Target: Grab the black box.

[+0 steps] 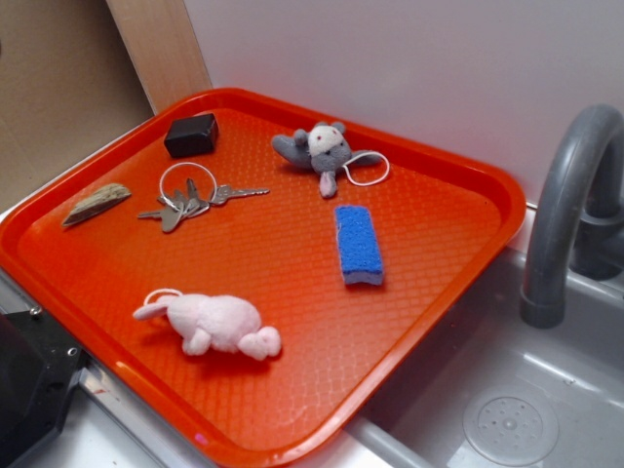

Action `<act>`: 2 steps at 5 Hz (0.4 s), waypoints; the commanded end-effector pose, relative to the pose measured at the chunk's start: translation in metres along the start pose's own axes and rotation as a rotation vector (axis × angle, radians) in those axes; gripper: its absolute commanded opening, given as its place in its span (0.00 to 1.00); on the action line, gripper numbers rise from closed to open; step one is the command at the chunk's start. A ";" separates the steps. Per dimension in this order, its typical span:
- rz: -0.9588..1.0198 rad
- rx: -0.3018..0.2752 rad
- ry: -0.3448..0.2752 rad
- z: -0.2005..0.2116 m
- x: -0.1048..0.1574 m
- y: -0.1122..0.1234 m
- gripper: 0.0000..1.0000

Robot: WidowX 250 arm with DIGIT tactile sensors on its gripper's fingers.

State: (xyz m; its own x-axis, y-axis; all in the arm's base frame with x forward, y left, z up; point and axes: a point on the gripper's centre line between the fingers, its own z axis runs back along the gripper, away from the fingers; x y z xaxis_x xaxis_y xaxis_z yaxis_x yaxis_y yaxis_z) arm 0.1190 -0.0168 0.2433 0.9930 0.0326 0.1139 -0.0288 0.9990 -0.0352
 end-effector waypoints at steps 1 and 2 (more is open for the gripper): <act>0.000 0.000 0.000 0.000 0.000 0.000 1.00; -0.033 0.044 -0.074 -0.001 0.024 0.003 1.00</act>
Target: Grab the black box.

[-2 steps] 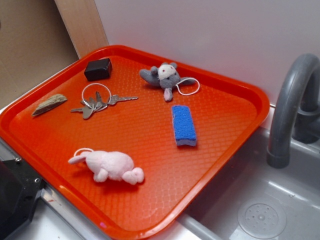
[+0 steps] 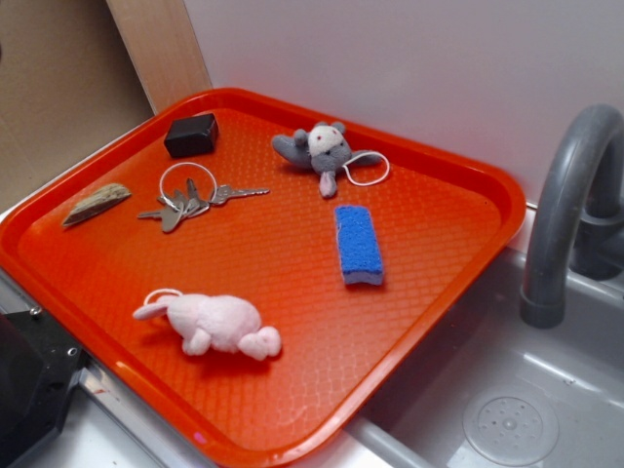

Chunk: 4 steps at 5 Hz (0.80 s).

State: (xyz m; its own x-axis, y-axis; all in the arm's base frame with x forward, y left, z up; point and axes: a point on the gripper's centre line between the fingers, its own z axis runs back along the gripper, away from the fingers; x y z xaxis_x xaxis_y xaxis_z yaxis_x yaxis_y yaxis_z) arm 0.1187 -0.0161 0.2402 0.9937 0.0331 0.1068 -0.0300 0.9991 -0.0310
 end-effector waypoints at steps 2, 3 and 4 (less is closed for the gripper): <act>-0.111 0.246 -0.199 -0.006 0.104 0.052 1.00; -0.217 0.324 -0.171 -0.012 0.132 0.081 1.00; -0.404 0.378 -0.042 -0.024 0.158 0.109 1.00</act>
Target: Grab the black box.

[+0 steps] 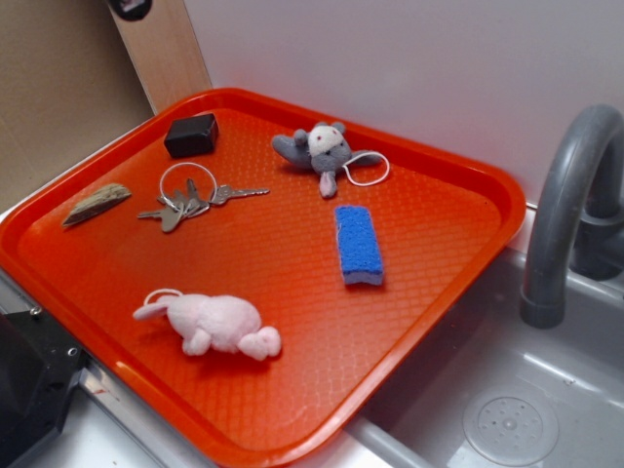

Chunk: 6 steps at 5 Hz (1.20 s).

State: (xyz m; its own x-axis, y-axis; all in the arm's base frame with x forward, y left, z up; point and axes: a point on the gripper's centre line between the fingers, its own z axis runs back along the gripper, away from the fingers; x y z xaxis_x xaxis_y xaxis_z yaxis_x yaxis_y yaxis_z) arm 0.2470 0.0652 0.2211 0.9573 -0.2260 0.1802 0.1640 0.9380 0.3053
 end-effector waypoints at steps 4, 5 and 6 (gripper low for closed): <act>-0.482 -0.052 0.269 -0.122 0.001 0.046 1.00; -0.496 -0.101 0.263 -0.150 -0.001 0.038 1.00; -0.494 -0.056 0.236 -0.173 0.008 0.028 1.00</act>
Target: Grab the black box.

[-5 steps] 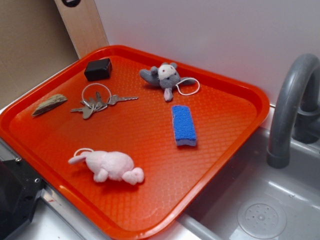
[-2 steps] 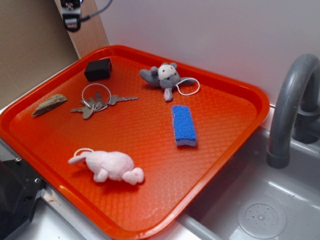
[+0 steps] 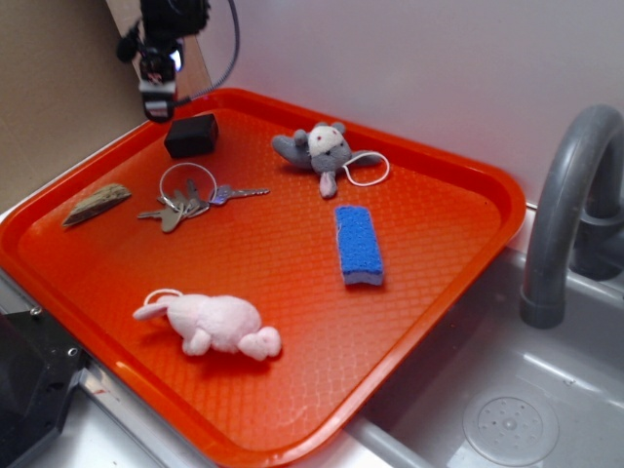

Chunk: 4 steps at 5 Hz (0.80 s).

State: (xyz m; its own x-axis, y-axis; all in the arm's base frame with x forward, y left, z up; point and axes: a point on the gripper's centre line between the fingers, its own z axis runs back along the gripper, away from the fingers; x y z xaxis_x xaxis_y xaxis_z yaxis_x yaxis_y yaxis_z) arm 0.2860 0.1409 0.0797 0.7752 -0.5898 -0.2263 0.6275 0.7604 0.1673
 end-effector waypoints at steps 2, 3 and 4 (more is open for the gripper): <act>0.034 0.013 -0.046 -0.035 0.030 0.001 1.00; 0.090 0.007 -0.062 -0.049 0.031 -0.003 0.61; 0.254 0.058 -0.085 -0.044 0.024 -0.006 0.00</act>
State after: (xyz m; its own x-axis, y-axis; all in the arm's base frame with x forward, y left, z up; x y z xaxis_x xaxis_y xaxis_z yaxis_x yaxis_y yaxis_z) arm 0.2928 0.1383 0.0298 0.8985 -0.4237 -0.1149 0.4390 0.8622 0.2528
